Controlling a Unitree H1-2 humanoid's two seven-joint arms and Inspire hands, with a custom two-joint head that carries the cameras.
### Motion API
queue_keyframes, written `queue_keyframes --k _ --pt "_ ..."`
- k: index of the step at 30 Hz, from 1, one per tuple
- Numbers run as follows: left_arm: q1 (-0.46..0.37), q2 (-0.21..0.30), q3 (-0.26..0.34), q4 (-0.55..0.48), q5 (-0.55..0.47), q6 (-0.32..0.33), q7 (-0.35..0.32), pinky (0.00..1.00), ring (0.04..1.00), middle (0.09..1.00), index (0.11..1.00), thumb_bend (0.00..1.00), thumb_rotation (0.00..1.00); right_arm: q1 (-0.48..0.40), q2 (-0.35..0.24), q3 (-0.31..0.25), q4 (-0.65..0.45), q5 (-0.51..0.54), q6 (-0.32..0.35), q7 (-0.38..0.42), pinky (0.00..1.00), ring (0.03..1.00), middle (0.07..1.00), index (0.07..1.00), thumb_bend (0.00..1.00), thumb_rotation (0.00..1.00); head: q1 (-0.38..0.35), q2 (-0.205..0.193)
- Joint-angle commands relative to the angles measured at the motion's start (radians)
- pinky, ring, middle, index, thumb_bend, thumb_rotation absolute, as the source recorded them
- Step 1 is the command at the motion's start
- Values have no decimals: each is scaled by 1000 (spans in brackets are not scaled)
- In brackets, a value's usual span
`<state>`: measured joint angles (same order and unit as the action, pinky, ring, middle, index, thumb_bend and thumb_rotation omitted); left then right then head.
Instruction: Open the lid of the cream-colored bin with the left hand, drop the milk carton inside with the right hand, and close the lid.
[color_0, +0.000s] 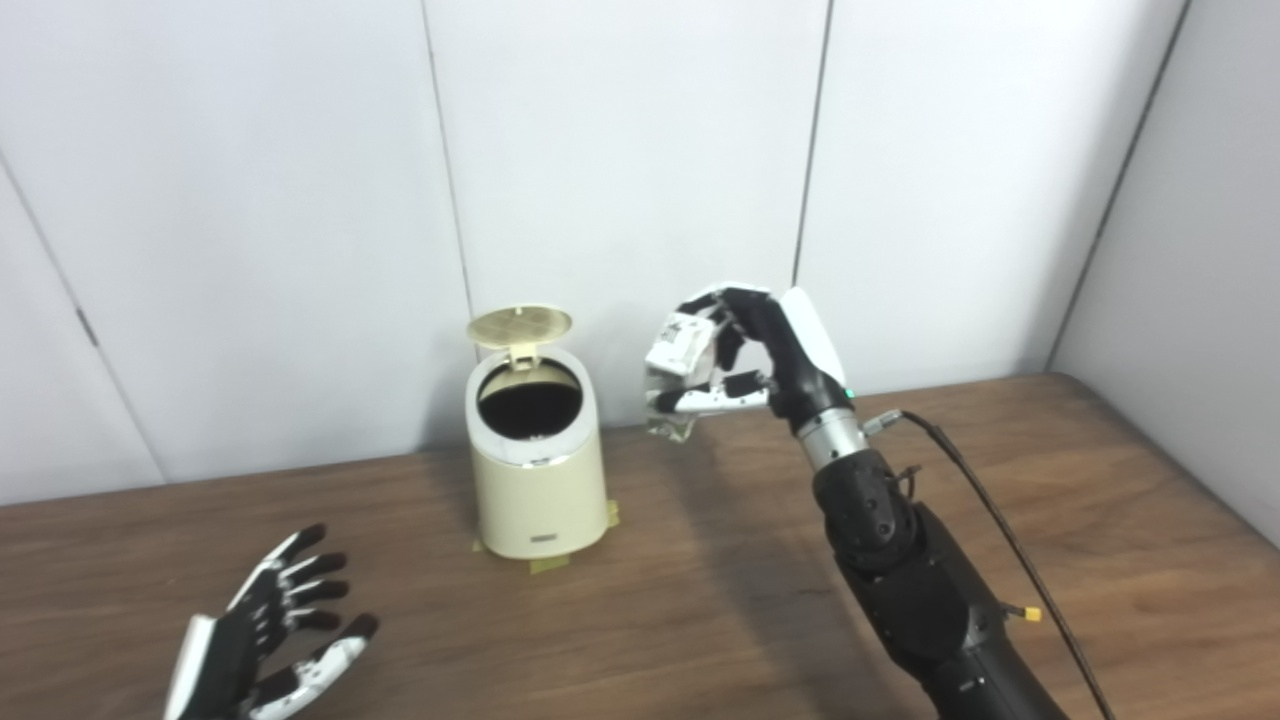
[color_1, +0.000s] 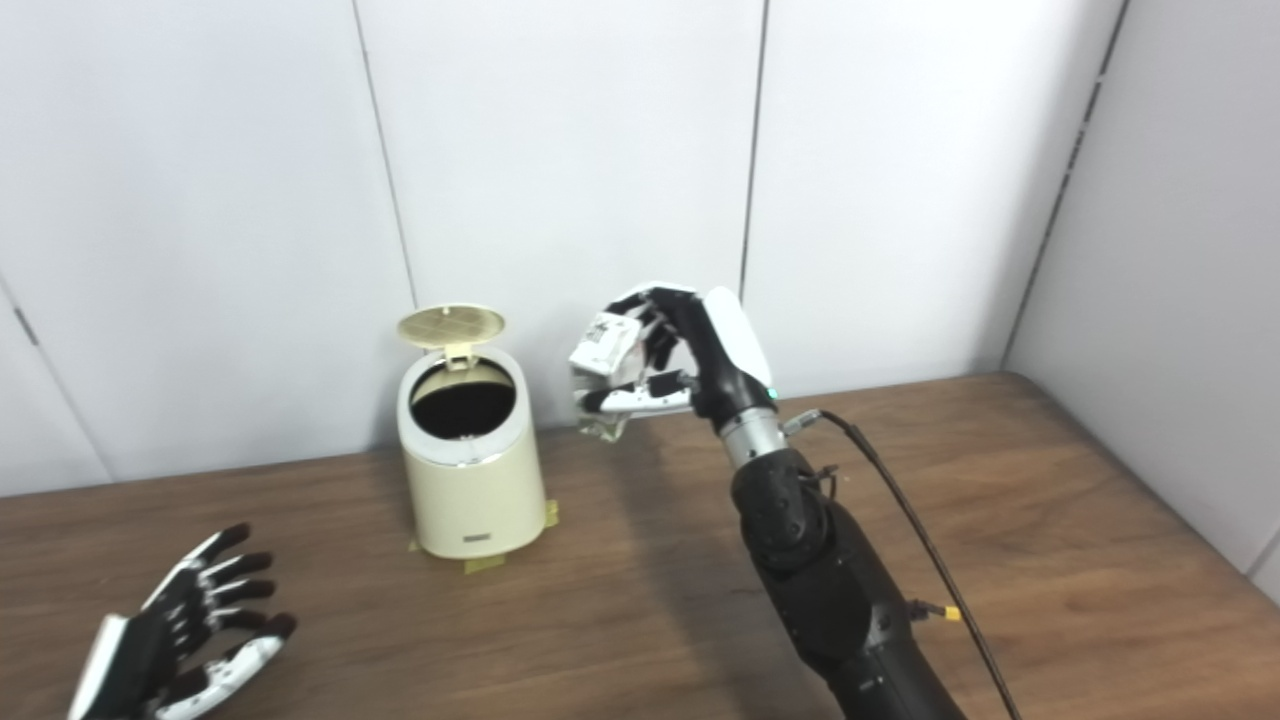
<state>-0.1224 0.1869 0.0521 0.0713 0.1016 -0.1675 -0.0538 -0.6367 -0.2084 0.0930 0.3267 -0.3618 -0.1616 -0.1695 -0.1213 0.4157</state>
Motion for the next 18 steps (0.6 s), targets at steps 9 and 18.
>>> queue_keyframes --k 9,18 --pt "-22 -34 -30 10 25 -46 32 607 715 782 876 623 162 -156 49 18 10 -2 -104 8 269 318 430 524 522 0 63 -3" --pt "-25 -55 -45 3 41 -38 50 616 720 779 870 631 182 -207 60 39 54 -30 -136 0 244 306 418 523 521 1 100 -1"
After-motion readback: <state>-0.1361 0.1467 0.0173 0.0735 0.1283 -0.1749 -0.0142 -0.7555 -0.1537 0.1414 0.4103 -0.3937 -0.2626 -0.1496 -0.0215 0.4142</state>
